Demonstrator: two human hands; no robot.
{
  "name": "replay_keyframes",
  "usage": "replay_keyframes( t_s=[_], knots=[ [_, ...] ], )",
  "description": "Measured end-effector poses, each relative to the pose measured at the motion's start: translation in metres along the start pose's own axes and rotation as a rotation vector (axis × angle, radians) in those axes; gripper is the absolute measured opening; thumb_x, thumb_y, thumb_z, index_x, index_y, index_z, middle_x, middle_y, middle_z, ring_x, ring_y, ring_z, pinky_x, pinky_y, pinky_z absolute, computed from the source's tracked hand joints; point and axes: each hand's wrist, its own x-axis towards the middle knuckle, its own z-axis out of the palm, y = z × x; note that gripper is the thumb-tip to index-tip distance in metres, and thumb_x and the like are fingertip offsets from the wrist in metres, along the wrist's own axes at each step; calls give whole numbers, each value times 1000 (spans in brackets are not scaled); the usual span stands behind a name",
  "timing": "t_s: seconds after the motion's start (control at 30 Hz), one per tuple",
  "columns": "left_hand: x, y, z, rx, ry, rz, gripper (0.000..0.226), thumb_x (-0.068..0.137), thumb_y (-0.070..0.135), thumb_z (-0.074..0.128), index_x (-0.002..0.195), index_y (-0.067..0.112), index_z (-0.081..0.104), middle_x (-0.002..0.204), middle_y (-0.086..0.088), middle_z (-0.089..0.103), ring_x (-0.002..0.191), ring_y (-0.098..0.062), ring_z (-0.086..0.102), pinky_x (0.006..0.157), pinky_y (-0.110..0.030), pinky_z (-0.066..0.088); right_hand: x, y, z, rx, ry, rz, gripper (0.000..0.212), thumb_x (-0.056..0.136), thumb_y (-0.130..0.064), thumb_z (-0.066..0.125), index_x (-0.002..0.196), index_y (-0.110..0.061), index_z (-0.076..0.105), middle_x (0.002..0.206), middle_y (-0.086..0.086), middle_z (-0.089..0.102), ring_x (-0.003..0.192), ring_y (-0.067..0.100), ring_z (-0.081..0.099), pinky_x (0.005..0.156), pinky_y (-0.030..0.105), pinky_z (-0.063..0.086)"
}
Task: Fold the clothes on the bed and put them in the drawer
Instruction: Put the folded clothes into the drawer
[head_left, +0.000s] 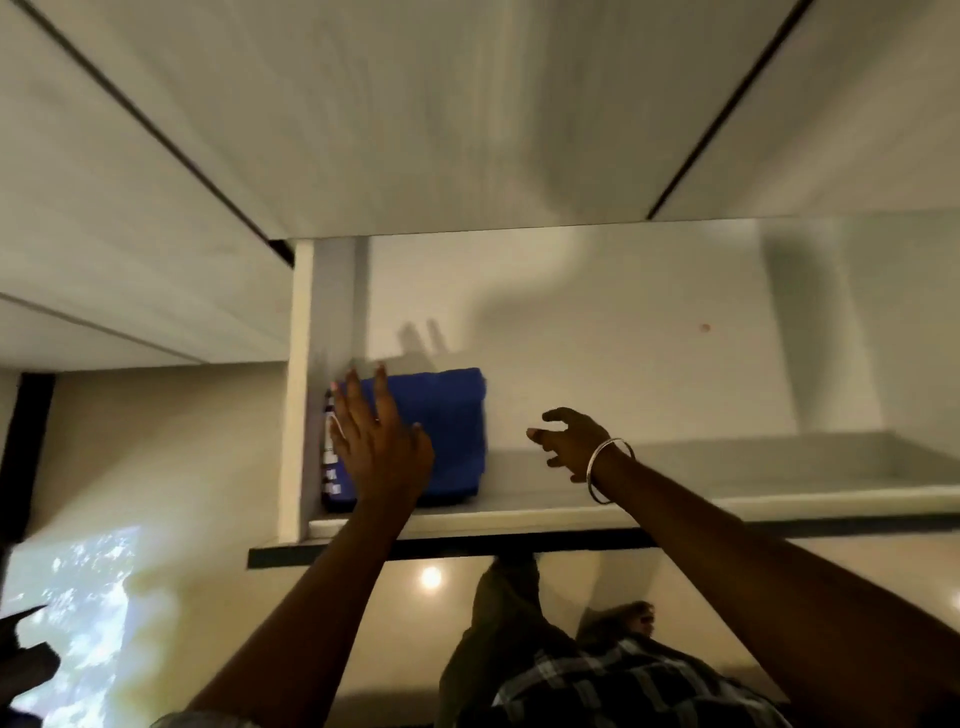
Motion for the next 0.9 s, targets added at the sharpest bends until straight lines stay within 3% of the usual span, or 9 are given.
replay_keyframes(
  t_s=[0.1,0.2,0.3,0.4,0.47,0.6,0.7,0.8,0.9],
  knots=[
    [-11,66,23,-111,-161,134,84,90,23,65,157,16,16,164,-15,11,152,-33,0,122,-49,12,-22,27,-60,75,127,-9,34,88,-41,70,118,-26,61,115,8,66,102,26,67,55,22,40],
    [-36,142,45,-114,-252,300,66,93,22,60,152,11,31,161,-12,24,152,-27,8,120,-43,17,-53,70,-120,314,220,28,25,91,-36,69,112,-25,61,104,6,68,85,21,69,62,28,46],
    [-86,227,68,-118,-372,536,57,92,19,59,146,12,42,151,-11,41,147,-28,24,115,-45,28,-102,139,-176,591,351,9,11,95,-20,64,105,-20,59,95,5,66,64,12,65,56,24,43],
    [-139,290,82,-82,-429,722,55,91,20,58,145,18,43,145,-7,47,141,-25,32,110,-44,33,-148,196,-212,812,563,-41,8,94,-16,62,92,-23,61,84,1,66,67,16,64,57,23,35],
    [-201,340,98,-42,-479,865,54,91,21,58,144,17,44,143,-8,49,138,-27,37,108,-43,35,-195,257,-240,951,662,-62,5,94,-18,62,98,-21,62,86,0,67,71,20,67,59,25,38],
    [-305,407,127,-48,-542,1019,49,88,19,64,135,11,52,130,-15,59,122,-35,52,100,-45,45,-264,375,-269,1120,785,-32,12,95,-23,62,106,-18,64,91,2,68,76,21,68,64,28,43],
    [-410,450,160,-29,-644,1176,44,88,16,65,130,10,55,127,-12,61,118,-32,54,98,-39,44,-316,490,-276,1297,928,25,2,96,-24,61,97,-23,62,89,1,67,71,19,67,61,26,42],
    [-524,475,200,38,-757,1363,40,89,16,65,128,11,56,127,-9,62,117,-28,55,95,-36,44,-368,605,-262,1488,1096,111,11,97,-19,58,86,-22,57,79,-1,61,56,12,60,53,21,34],
    [-627,482,240,107,-890,1469,37,90,15,65,126,11,57,127,-5,62,117,-24,55,91,-29,39,-420,700,-228,1681,1221,226,13,97,-17,56,85,-23,56,79,-1,61,63,17,59,60,25,35]
  ],
)
